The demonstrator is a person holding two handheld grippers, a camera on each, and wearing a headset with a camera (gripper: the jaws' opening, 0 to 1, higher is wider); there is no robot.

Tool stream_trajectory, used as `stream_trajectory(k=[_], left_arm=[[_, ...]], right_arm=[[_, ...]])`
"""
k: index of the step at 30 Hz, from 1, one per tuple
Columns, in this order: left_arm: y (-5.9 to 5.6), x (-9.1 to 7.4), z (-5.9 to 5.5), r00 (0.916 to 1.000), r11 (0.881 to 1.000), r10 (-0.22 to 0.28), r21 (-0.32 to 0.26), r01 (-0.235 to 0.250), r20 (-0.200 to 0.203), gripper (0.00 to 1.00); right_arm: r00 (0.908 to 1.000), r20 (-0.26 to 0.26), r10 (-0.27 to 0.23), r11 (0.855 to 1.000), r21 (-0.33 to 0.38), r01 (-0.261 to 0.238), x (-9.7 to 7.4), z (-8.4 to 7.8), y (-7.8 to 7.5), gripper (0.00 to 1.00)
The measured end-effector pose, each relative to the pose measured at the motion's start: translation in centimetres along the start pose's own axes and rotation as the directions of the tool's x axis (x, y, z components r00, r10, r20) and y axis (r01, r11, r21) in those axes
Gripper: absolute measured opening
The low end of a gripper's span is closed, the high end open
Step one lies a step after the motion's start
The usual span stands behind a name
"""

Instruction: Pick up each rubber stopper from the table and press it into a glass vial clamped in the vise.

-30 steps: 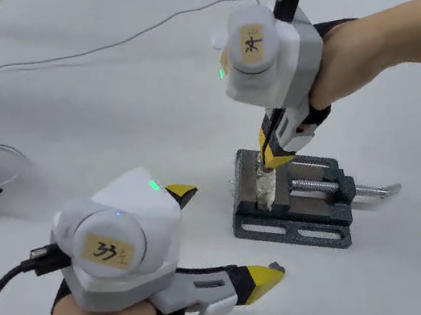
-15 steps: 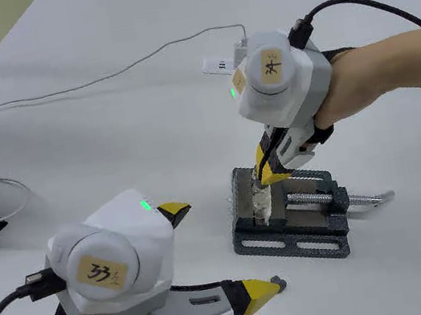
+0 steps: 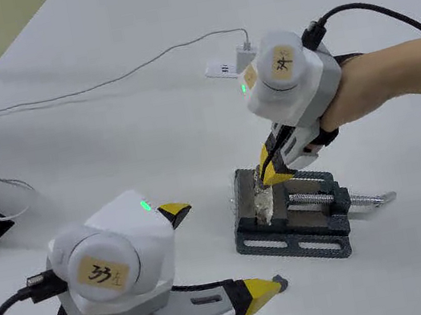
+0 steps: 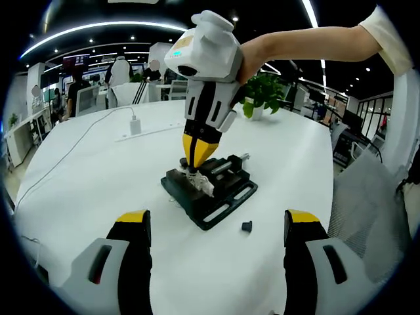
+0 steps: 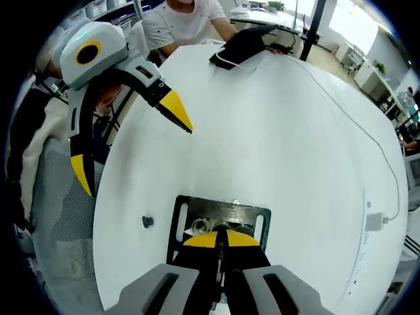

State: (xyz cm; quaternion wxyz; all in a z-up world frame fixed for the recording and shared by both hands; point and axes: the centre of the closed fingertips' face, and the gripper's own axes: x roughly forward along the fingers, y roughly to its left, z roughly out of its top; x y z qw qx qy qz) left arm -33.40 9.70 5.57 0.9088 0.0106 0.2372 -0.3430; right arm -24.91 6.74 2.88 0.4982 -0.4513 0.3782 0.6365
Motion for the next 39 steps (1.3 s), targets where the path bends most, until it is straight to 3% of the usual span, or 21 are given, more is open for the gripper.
stream_trajectory(k=[3,6,17,19,24,32,39], left_arm=[[0.0,-0.1,0.0,1.0000,1.000,0.002,0.009,-0.002,-0.003,0.82],[0.0,-0.1,0.2,1.0000,1.000,0.001,0.009,-0.001,0.000,0.82],[-0.4,-0.2,0.3,1.0000,1.000,-0.005,0.019,0.005,0.002,0.82],[-0.4,-0.2,0.4,1.0000,1.000,-0.008,0.019,0.007,0.003,0.82],[-0.4,-0.2,0.4,0.9999,1.000,-0.010,0.023,0.010,0.002,0.82],[-0.6,-0.1,0.6,0.9997,0.999,-0.024,0.041,0.024,-0.002,0.82],[-0.6,-0.1,0.7,0.9994,0.997,-0.034,0.064,0.034,-0.013,0.82]], right_arm=[[0.9997,-0.013,-0.019,1.000,0.005,0.019,0.0,0.2,0.1,0.00],[0.9990,-0.016,-0.041,0.998,-0.038,0.041,0.0,0.1,0.1,0.00],[0.9986,-0.003,-0.053,0.997,-0.050,0.053,-0.3,0.0,0.1,0.00],[0.9986,0.001,-0.052,0.998,-0.041,0.052,-0.6,-0.3,0.4,0.06],[0.9956,0.072,-0.060,0.998,0.008,0.060,-1.3,-0.1,1.4,0.13],[0.9849,0.141,-0.100,0.994,0.048,0.094,-1.9,-0.6,3.5,0.39],[0.9690,0.208,-0.134,0.988,0.103,0.115,-2.2,-0.7,5.4,0.43]])
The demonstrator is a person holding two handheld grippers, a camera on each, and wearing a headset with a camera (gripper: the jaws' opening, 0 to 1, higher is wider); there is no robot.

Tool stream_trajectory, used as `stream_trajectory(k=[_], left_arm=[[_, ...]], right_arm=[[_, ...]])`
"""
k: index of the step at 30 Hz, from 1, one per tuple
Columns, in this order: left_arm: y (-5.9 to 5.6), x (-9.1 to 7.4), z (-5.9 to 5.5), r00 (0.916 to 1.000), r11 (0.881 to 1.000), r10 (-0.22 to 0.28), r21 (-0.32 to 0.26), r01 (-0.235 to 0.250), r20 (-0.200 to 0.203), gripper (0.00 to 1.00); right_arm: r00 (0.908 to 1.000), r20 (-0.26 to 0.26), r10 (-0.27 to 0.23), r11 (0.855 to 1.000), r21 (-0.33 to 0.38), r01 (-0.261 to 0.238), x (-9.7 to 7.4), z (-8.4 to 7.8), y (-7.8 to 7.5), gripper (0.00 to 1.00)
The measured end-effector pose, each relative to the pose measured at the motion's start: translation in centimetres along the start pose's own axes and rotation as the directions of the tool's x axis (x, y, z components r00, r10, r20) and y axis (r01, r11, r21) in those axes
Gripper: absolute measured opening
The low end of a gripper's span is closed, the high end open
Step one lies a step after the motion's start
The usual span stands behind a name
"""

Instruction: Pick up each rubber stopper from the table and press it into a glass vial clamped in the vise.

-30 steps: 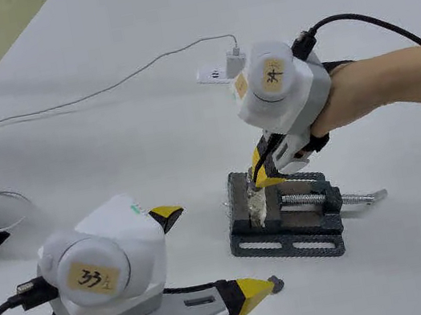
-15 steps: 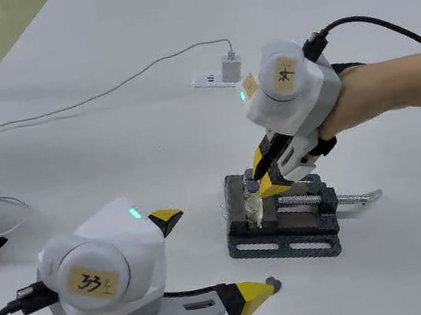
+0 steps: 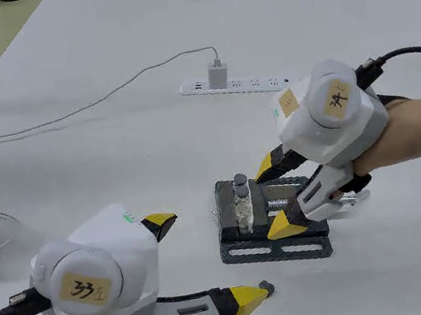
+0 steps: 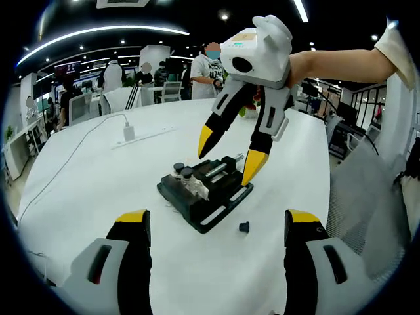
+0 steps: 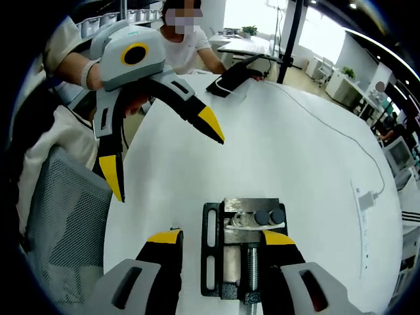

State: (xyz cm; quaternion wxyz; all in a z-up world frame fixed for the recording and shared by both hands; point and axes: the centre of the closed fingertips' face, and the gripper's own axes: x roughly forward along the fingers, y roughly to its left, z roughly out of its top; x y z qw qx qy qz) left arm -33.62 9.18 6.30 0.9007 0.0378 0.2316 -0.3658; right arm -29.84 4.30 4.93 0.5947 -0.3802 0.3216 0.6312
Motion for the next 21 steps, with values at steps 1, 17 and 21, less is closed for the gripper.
stream_trajectory(k=[1,17,21], left_arm=[[0.0,0.0,0.0,1.0000,1.000,-0.001,0.003,0.001,-0.001,0.82],[-0.4,-0.6,-0.7,0.9996,0.999,-0.010,0.032,0.011,-0.026,0.82],[-0.4,-0.7,-1.2,0.9992,0.999,-0.009,0.030,0.011,-0.040,0.83]], right_arm=[[1.0000,0.003,-0.003,1.000,0.004,0.003,0.0,-0.1,0.2,0.43],[0.9992,0.023,0.033,0.998,0.048,-0.034,1.8,-2.0,4.4,0.36],[0.9986,0.013,0.052,0.997,0.053,-0.052,2.4,-2.5,5.0,0.35]])
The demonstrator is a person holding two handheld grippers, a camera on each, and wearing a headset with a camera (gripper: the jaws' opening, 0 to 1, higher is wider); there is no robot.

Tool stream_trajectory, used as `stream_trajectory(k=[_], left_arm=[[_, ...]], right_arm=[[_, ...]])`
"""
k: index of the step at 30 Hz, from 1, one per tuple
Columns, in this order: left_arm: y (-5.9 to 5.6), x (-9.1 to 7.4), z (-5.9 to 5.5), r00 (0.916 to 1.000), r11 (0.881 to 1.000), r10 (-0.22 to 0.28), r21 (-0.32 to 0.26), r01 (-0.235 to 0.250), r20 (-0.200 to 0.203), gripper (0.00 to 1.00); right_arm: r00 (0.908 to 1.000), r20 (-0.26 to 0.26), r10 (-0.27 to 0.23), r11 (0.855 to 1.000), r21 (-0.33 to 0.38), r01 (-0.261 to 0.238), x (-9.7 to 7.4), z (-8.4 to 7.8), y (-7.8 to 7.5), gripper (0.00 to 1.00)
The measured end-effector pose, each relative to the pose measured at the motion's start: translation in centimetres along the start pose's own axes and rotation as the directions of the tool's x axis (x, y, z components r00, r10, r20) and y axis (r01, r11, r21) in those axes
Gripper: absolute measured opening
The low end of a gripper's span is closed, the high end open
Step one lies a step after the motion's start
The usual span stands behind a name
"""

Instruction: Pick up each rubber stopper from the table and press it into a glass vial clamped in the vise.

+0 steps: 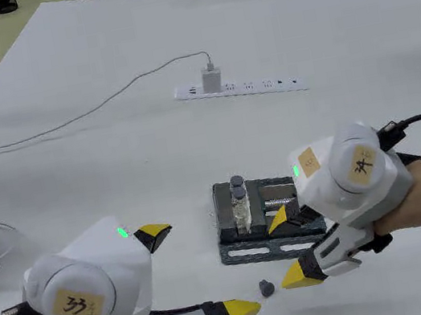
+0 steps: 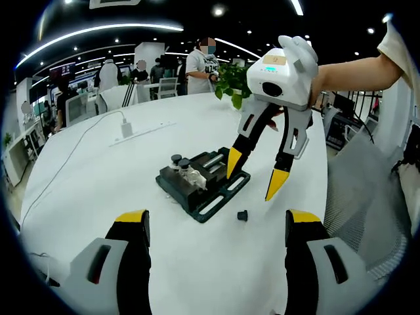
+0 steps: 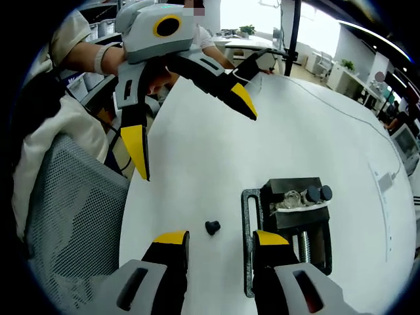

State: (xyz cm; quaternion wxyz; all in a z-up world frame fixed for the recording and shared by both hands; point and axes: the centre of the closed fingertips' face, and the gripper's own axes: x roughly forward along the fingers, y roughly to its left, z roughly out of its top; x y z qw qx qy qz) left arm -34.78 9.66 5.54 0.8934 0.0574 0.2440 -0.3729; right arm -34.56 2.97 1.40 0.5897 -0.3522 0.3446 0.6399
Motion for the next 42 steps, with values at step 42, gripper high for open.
stream_trajectory(k=[42], left_arm=[[1.2,-1.1,-3.1,0.9968,0.999,0.041,-0.013,-0.042,-0.069,0.94]], right_arm=[[0.9957,-0.057,0.074,0.995,-0.064,-0.077,3.6,-1.1,0.8,0.02]])
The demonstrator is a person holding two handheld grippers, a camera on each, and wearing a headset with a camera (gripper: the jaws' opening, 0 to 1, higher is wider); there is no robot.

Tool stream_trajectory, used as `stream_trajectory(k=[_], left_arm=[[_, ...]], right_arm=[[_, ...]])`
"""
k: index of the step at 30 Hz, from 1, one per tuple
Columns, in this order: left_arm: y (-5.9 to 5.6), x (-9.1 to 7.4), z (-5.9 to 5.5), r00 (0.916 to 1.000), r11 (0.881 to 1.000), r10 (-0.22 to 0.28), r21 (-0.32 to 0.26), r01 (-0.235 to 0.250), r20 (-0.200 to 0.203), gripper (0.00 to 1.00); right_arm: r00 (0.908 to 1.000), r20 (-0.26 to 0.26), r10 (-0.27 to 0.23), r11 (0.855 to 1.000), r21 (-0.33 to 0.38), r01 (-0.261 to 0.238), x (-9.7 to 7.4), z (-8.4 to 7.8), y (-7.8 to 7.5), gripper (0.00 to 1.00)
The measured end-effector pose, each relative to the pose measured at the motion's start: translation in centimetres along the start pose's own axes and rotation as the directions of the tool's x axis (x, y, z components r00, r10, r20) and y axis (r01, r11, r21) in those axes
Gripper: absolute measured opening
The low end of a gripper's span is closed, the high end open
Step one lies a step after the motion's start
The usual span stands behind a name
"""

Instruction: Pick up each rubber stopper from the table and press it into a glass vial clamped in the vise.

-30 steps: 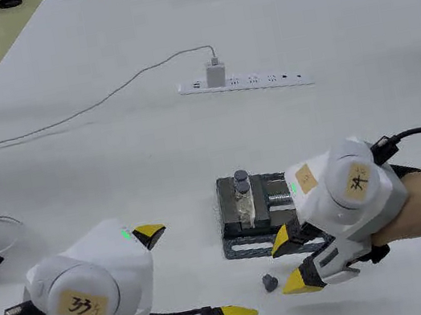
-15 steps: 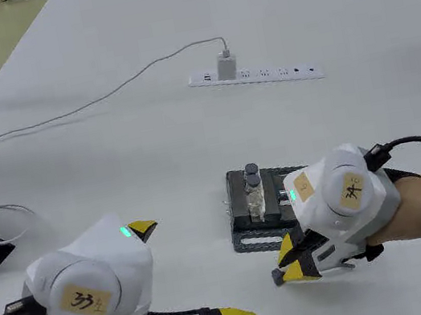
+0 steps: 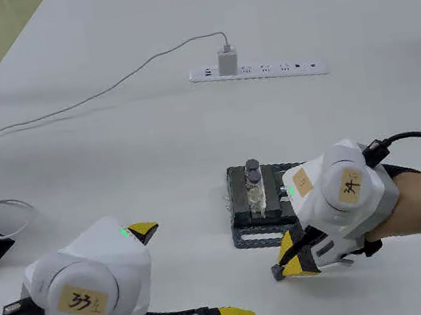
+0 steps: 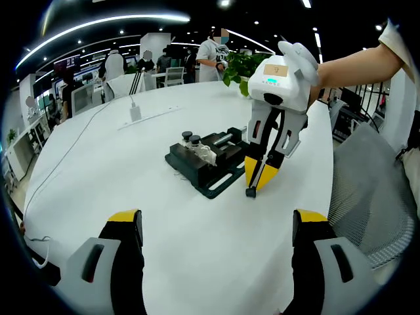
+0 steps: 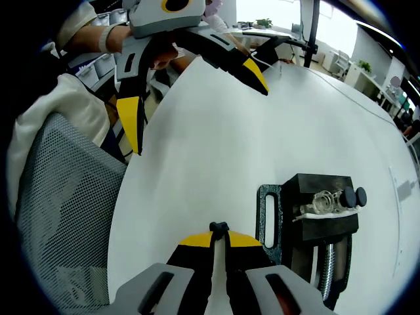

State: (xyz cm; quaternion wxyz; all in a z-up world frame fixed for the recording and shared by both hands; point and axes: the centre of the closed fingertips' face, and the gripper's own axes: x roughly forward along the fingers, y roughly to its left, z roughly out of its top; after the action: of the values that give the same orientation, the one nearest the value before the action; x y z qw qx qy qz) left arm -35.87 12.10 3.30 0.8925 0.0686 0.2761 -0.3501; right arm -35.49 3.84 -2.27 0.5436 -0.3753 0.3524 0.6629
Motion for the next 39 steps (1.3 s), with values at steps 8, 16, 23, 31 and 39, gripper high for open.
stream_trajectory(k=[8,16,23,31,39], left_arm=[[-0.1,0.1,0.0,1.0000,1.000,-0.006,0.000,0.006,0.002,0.93],[-0.2,0.0,0.0,1.0000,1.000,-0.009,0.001,0.009,0.001,0.92],[-0.3,0.1,0.1,0.9999,1.000,-0.013,0.003,0.013,0.006,0.90],[-0.5,0.1,0.3,0.9997,1.000,-0.018,0.006,0.018,0.017,0.89],[-0.9,0.2,0.8,0.9988,0.999,-0.032,0.018,0.031,0.038,0.84]], right_arm=[[0.9999,0.012,-0.005,1.000,0.002,0.005,-0.2,0.4,-0.1,0.00],[0.9997,0.024,0.011,0.998,0.068,-0.013,-0.1,0.4,0.1,0.00],[0.9988,0.046,0.018,0.981,0.190,-0.026,-0.1,0.4,0.1,0.00],[0.9920,0.126,-0.005,0.954,0.300,-0.033,-0.5,1.3,-0.3,0.00],[0.9603,0.275,-0.046,0.884,0.459,-0.089,-2.3,3.2,-0.9,0.00]])
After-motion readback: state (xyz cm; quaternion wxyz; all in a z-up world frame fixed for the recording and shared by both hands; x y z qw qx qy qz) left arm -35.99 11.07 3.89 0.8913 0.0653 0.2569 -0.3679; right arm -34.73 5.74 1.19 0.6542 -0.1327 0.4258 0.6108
